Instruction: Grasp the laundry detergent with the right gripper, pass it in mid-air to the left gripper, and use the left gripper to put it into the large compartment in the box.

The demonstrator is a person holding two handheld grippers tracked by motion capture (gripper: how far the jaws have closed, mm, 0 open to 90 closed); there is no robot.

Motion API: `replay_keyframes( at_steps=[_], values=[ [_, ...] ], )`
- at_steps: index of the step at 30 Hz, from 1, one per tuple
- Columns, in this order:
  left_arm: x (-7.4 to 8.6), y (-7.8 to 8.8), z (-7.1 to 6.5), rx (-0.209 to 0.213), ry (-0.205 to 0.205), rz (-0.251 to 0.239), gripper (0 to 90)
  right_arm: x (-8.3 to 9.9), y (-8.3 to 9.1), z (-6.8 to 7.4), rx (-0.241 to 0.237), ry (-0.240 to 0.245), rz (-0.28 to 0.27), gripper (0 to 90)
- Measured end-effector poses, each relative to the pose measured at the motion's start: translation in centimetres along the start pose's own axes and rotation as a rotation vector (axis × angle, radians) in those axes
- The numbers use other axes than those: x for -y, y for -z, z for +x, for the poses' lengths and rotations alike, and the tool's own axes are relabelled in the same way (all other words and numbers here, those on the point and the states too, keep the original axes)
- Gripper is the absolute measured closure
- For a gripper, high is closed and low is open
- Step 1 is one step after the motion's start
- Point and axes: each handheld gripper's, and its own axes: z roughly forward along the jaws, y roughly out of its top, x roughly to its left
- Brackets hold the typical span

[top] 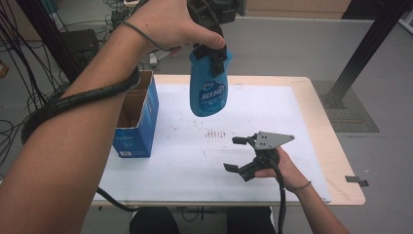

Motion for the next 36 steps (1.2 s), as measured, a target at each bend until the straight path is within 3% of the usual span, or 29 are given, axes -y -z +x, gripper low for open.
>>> replay_keyframes(
  at_steps=[2, 3, 6, 8, 9, 14, 16, 17, 20, 22, 23, 24, 26, 28, 29, 30, 36],
  values=[
    [0.2, 0.1, 0.4, -0.001, 0.019, -0.005, 37.6, 0.0, 0.0, 0.0, 0.004, 0.001, 0.0, 7.1],
    [0.4, 0.3, 1.0, -0.004, 0.064, -0.002, 37.6, 0.0, 0.0, 0.0, 0.004, 0.001, -0.001, 7.1],
    [0.7, 0.4, 1.7, -0.021, 0.129, -0.003, 37.6, 0.0, 0.0, 0.0, 0.01, 0.003, -0.002, 7.2],
    [0.8, 0.4, 2.0, -0.027, 0.14, -0.002, 37.6, 0.0, 0.0, 0.1, 0.011, 0.004, -0.005, 7.2],
    [1.2, 0.4, 2.7, -0.032, 0.187, -0.005, 37.6, 0.0, 0.0, 0.1, 0.01, 0.003, -0.008, 7.2],
    [2.0, 0.3, 3.5, -0.072, 0.281, -0.004, 37.6, 0.0, 0.0, 0.1, 0.012, 0.003, -0.012, 7.2],
    [2.0, 0.3, 3.6, -0.079, 0.292, 0.002, 37.6, 0.0, 0.0, 0.1, 0.015, 0.004, -0.011, 7.2],
    [2.2, 0.3, 4.0, -0.085, 0.333, 0.008, 37.6, -0.1, 0.1, 0.1, 0.014, 0.005, -0.011, 7.3],
    [2.7, 0.2, 4.5, -0.107, 0.382, 0.01, 37.7, -0.1, 0.1, 0.1, 0.016, 0.006, -0.013, 7.3],
    [2.8, 0.2, 4.5, -0.12, 0.393, 0.011, 37.7, -0.1, 0.0, 0.1, 0.018, 0.006, -0.011, 7.3],
    [3.0, 0.1, 4.6, -0.13, 0.419, 0.006, 37.7, -0.1, 0.0, 0.1, 0.018, 0.005, -0.012, 7.2],
    [3.2, 0.1, 4.8, -0.15, 0.475, 0.006, 37.7, -0.1, 0.0, 0.1, 0.018, 0.003, -0.012, 7.3],
    [3.4, 0.2, 5.1, -0.164, 0.517, 0.013, 37.7, 0.0, 0.1, 0.1, 0.019, -0.001, -0.012, 7.3],
    [3.7, 0.3, 5.5, -0.174, 0.531, 0.016, 37.8, 0.0, 0.1, 0.1, 0.022, -0.001, -0.01, 7.3],
    [4.0, 0.4, 5.7, -0.181, 0.561, 0.016, 37.8, 0.0, 0.1, 0.1, 0.022, -0.001, -0.009, 7.3],
    [4.1, 0.5, 5.9, -0.181, 0.554, 0.023, 37.8, 0.0, 0.1, 0.1, 0.022, 0.001, -0.011, 7.4],
    [5.1, 0.4, 6.5, -0.187, 0.619, 0.008, 37.8, 0.0, -0.1, 0.1, 0.022, -0.001, -0.01, 7.5]
  ],
)
